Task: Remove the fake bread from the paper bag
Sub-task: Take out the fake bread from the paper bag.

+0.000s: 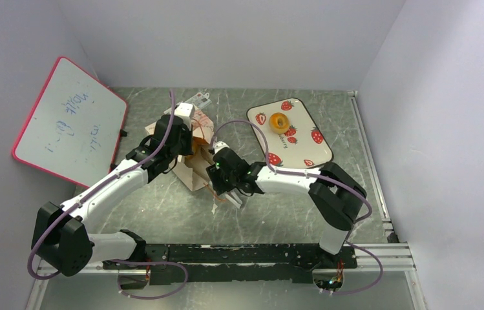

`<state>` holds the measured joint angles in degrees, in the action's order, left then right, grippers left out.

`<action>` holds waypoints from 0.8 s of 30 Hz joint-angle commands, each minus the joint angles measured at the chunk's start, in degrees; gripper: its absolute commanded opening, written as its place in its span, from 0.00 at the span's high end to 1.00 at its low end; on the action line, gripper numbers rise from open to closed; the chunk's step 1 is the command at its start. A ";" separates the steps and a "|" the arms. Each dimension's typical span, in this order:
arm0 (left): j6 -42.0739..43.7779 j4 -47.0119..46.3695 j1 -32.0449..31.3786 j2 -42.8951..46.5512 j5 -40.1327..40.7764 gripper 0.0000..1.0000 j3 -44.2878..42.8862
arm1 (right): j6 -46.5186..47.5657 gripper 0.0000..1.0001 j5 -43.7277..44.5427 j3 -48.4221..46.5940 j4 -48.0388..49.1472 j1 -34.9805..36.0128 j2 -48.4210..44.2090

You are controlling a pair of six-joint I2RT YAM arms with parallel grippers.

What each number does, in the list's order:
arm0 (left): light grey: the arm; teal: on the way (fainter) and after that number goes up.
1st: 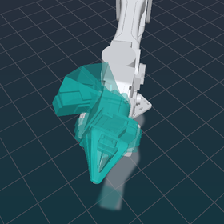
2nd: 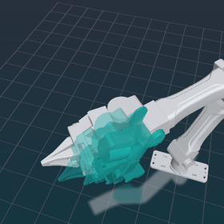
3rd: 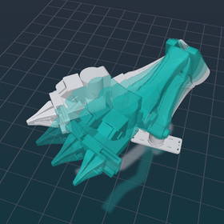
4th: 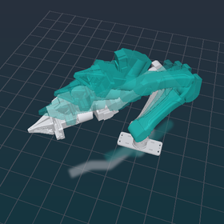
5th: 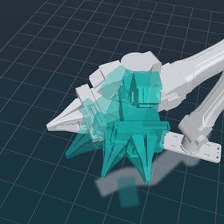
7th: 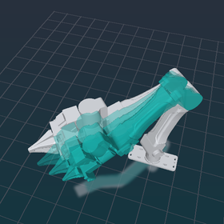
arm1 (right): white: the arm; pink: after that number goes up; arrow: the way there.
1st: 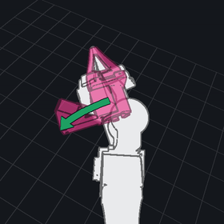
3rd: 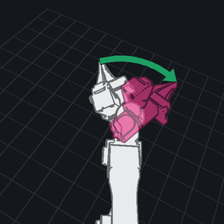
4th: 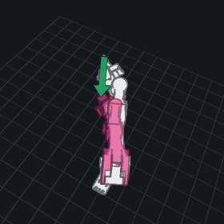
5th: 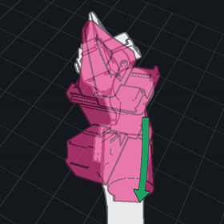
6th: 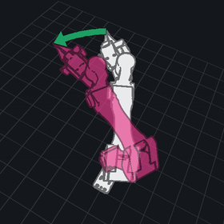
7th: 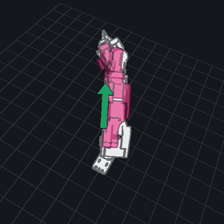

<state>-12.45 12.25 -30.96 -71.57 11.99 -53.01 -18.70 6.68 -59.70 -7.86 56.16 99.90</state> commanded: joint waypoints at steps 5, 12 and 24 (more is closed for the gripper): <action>0.29 2.08 -0.32 1.52 -4.35 0.93 -0.45 | 2.06 0.42 -9.42 -3.24 7.77 -4.44 3.38; 0.75 2.13 -0.33 1.57 -5.22 0.93 -0.54 | 3.76 0.42 -14.15 -6.46 9.09 -5.28 6.49; -2.20 1.14 -0.28 0.42 -0.52 0.93 -1.57 | 0.96 0.81 -11.99 -0.08 5.62 -5.29 -1.42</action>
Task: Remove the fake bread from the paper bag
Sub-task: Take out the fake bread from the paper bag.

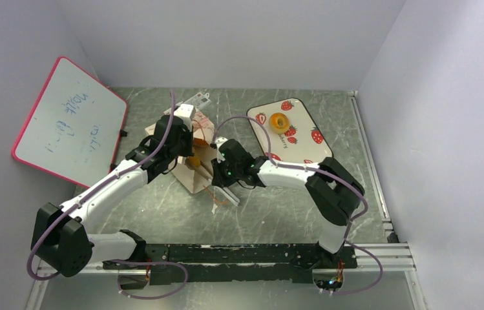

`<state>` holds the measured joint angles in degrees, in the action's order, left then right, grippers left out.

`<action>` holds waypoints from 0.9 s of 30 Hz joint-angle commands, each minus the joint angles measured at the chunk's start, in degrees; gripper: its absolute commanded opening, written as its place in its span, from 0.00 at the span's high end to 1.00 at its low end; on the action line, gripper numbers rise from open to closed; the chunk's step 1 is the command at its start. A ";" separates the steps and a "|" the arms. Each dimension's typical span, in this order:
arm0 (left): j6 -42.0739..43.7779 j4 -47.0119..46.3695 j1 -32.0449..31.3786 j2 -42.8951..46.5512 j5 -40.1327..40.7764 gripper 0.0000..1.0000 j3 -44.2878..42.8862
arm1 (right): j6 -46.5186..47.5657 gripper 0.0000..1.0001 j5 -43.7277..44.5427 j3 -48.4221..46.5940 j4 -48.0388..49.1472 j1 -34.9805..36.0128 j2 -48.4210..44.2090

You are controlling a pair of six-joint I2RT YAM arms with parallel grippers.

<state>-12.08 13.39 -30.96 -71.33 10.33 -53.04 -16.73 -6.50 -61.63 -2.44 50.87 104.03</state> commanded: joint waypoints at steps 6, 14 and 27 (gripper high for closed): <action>-6.82 0.27 -0.30 -1.78 4.47 0.93 -3.46 | -0.92 0.84 2.93 2.87 -5.22 0.01 -11.57; -11.55 0.04 -0.31 -3.17 7.27 0.93 -3.83 | -1.73 0.85 6.03 3.63 -12.98 -0.03 -20.24; -15.93 -0.71 -0.15 -3.96 11.10 0.93 -3.22 | -7.34 0.85 13.57 7.91 -24.61 -0.03 -35.25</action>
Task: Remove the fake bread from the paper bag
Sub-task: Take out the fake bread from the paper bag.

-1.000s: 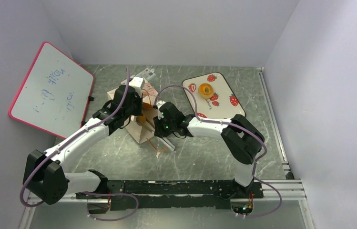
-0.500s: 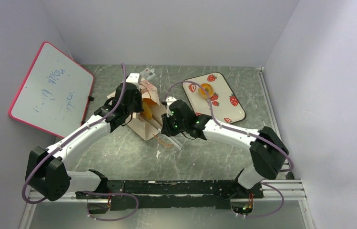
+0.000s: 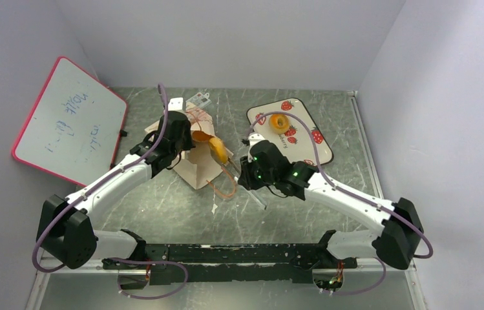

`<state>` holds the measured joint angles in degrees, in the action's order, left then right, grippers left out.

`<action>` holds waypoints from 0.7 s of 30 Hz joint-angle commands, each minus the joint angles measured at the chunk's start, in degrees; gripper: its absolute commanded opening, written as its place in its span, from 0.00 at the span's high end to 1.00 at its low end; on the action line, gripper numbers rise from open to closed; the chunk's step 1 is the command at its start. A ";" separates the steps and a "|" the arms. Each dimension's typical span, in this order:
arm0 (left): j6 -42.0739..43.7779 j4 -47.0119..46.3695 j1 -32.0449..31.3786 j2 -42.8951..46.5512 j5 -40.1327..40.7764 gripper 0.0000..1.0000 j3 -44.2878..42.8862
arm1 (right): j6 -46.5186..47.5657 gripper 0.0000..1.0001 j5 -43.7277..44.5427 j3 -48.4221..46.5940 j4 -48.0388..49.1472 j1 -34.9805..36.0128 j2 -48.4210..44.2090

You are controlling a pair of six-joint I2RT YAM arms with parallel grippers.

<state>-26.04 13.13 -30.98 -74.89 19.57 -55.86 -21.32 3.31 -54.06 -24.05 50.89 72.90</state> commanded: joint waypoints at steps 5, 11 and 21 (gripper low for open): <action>-1.67 -1.59 0.11 -1.07 0.82 0.93 -0.57 | -5.82 0.85 6.39 0.07 -5.94 -0.01 -8.24; -0.76 -3.58 0.15 -1.33 -1.19 0.93 -0.01 | -10.01 0.85 14.45 -1.75 -8.32 -0.65 -10.10; 2.64 -3.84 0.22 1.24 -3.06 0.93 0.83 | -11.78 0.85 9.41 -4.55 3.10 -20.65 -4.07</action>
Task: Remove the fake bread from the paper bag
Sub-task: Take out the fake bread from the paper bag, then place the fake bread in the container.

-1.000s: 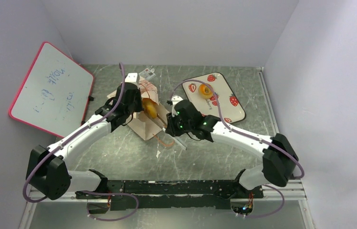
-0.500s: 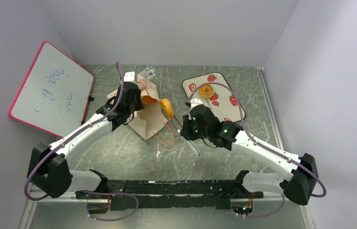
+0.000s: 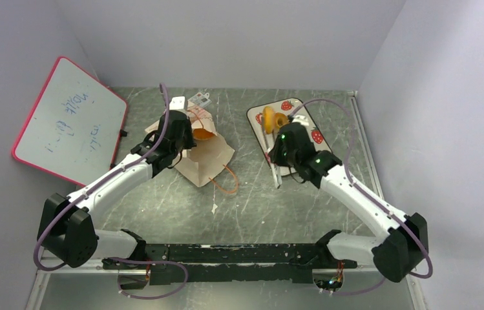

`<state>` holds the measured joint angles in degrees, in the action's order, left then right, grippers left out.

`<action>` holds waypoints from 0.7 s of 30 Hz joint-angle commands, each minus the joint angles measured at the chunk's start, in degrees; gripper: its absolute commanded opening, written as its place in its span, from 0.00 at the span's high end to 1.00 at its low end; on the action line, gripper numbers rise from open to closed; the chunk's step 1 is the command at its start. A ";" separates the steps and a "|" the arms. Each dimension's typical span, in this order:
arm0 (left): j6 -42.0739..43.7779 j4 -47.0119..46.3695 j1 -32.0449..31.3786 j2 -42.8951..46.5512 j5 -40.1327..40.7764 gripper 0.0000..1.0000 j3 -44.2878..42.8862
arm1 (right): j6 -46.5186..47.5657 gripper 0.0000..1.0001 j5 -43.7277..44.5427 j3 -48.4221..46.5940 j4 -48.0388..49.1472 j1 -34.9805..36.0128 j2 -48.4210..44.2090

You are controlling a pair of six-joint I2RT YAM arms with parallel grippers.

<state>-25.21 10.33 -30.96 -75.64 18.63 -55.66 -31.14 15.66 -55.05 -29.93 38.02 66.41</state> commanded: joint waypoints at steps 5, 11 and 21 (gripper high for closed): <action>3.17 -0.49 0.51 3.32 -2.92 0.93 0.79 | -3.58 0.84 -8.75 -7.05 14.09 -16.41 10.76; 3.59 -0.33 1.05 4.62 -3.92 0.93 1.34 | -5.82 0.84 -13.52 -9.07 16.83 -22.43 18.66; 3.36 -2.13 2.22 5.30 -5.81 0.93 3.77 | -1.22 0.83 -6.87 -9.90 15.00 -26.50 21.12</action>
<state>-21.82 10.41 -29.61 -71.37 14.96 -52.90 -35.07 5.45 -62.46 -16.69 12.43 87.44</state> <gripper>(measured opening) 0.076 0.282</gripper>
